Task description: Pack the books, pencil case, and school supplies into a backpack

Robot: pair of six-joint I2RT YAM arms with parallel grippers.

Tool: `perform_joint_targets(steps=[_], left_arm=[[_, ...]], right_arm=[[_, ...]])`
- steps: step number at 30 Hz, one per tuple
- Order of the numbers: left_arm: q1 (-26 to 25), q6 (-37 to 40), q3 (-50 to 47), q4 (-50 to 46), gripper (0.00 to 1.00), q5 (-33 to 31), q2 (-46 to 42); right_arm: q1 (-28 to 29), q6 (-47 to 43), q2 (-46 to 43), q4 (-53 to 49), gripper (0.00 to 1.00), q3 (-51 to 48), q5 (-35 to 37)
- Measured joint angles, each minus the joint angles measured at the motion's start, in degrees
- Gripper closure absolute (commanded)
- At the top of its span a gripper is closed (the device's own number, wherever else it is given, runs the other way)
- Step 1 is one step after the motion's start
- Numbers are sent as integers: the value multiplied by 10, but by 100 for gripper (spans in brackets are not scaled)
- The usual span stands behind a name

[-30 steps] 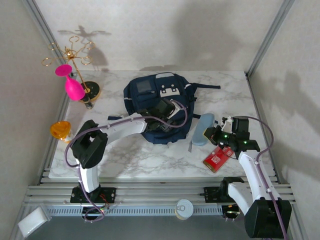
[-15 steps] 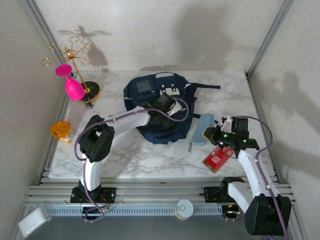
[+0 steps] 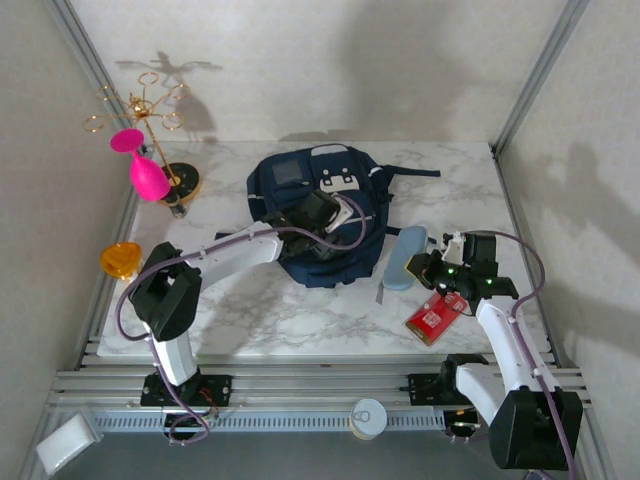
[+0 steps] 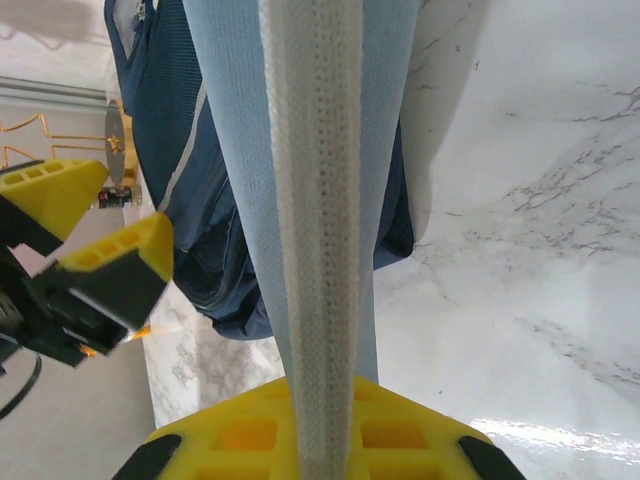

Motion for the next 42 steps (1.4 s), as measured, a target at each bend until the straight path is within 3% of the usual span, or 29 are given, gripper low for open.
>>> perform_joint_targets(steps=[10, 16, 23, 32, 38, 41, 42], left_arm=[[-33, -2, -3, 26, 3, -19, 67], [-33, -13, 74, 35, 5, -42, 134], [-4, -14, 139, 29, 16, -43, 161], [17, -23, 140, 21, 43, -32, 160], [19, -37, 123, 25, 75, -19, 160], [19, -36, 125, 25, 100, -16, 160], [19, -33, 127, 24, 100, -16, 160]], right_arm=[[0, 0, 0, 4, 92, 0, -2], [0, 0, 0, 4, 92, 0, -2], [0, -7, -2, -6, 91, 10, 0], [-1, -6, -5, -5, 91, 13, 0], [-1, -6, -8, -5, 91, 13, 0], [-1, -7, -8, -5, 91, 14, 0], [-1, -7, -7, -5, 91, 14, -1]])
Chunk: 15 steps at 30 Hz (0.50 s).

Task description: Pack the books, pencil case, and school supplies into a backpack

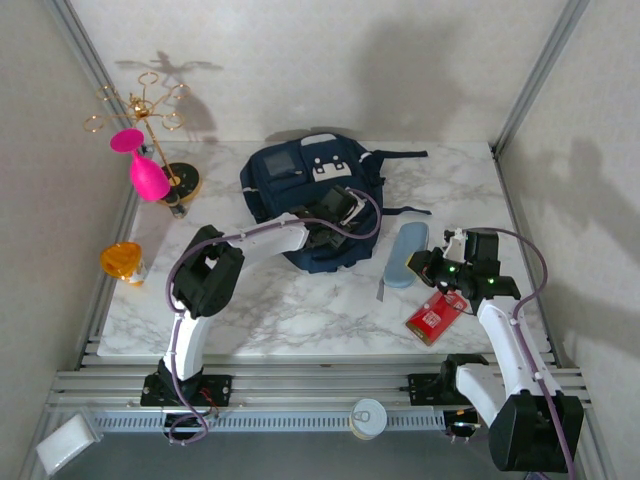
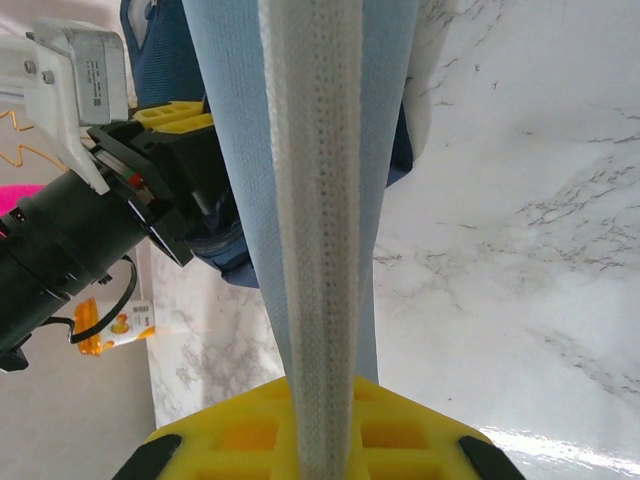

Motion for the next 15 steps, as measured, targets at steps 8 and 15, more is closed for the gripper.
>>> perform_joint_targets(steps=[8, 15], left_arm=[[0, -28, 61, -52, 100, 4, -3], [-1, -103, 70, -66, 100, 6, -54]], right_arm=[[0, 0, 24, 7, 89, 18, -25], [11, 31, 81, 68, 88, 51, -63]])
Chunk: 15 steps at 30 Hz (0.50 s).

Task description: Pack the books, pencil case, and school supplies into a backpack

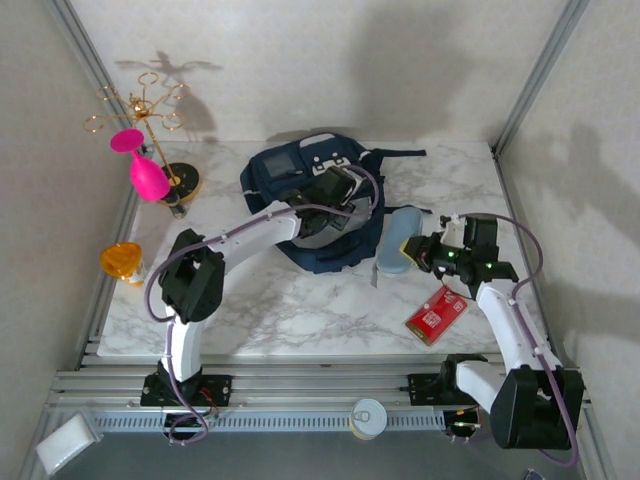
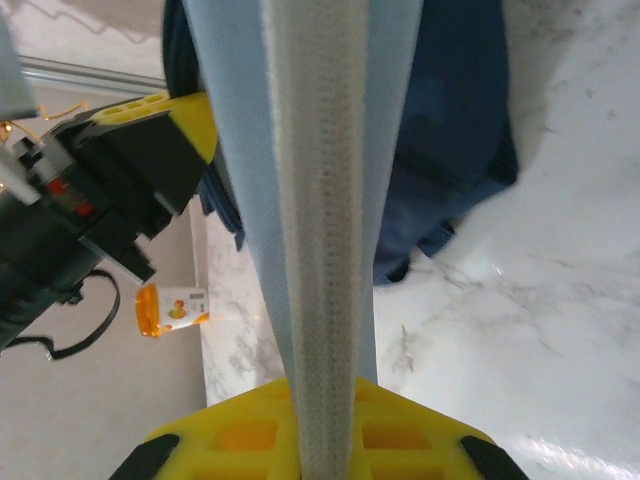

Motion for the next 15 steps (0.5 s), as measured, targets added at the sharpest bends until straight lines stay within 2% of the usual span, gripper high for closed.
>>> perform_joint_targets(steps=[7, 15], left_arm=[[-31, -129, 80, -52, 100, -11, -10], [-75, -247, 132, -101, 100, -24, -11]], right_arm=[[40, 78, 116, 135, 88, 22, 12], [109, 135, 316, 307, 85, 107, 57]])
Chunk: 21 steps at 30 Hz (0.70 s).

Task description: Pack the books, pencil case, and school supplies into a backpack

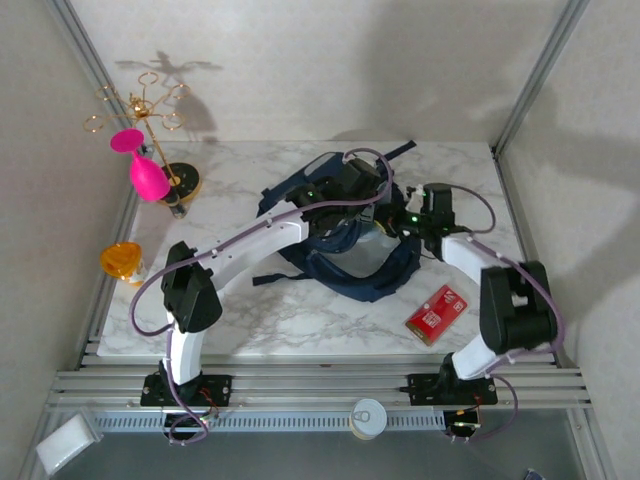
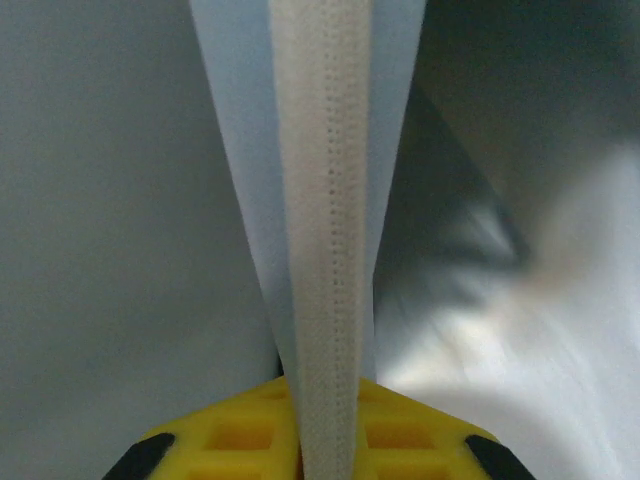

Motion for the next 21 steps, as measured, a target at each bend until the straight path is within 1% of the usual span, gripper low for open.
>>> perform_joint_targets(steps=[2, 5, 7, 11, 12, 14, 16, 18, 19, 21], left_arm=[[-1, -20, 0, 1, 100, 0, -1], [3, -44, 0, 2, 100, 0, -6], [10, -57, -1, 2, 100, 0, -11], [22, -69, -16, 14, 100, 0, -29], [25, -72, -23, 18, 100, 0, -34], [30, -76, -34, 23, 100, 0, -42], [32, -79, -42, 28, 100, 2, -46], [33, -80, -48, 36, 100, 2, -49], [33, -80, -51, 40, 100, 3, -50], [34, -81, -58, 47, 100, 5, -53]], right_arm=[[16, 13, 45, 44, 82, 16, 12], [41, 30, 109, 109, 74, 31, 25], [56, 37, 136, 137, 67, 37, 28], [69, 33, 141, 151, 49, 36, 37], [68, 26, 135, 150, 46, 33, 44], [62, 14, 112, 136, 42, 19, 56], [56, -1, 83, 114, 41, 7, 68], [48, -16, 57, 85, 46, 3, 87], [44, -21, 46, 73, 49, 3, 97], [40, -31, 36, 64, 61, 4, 111]])
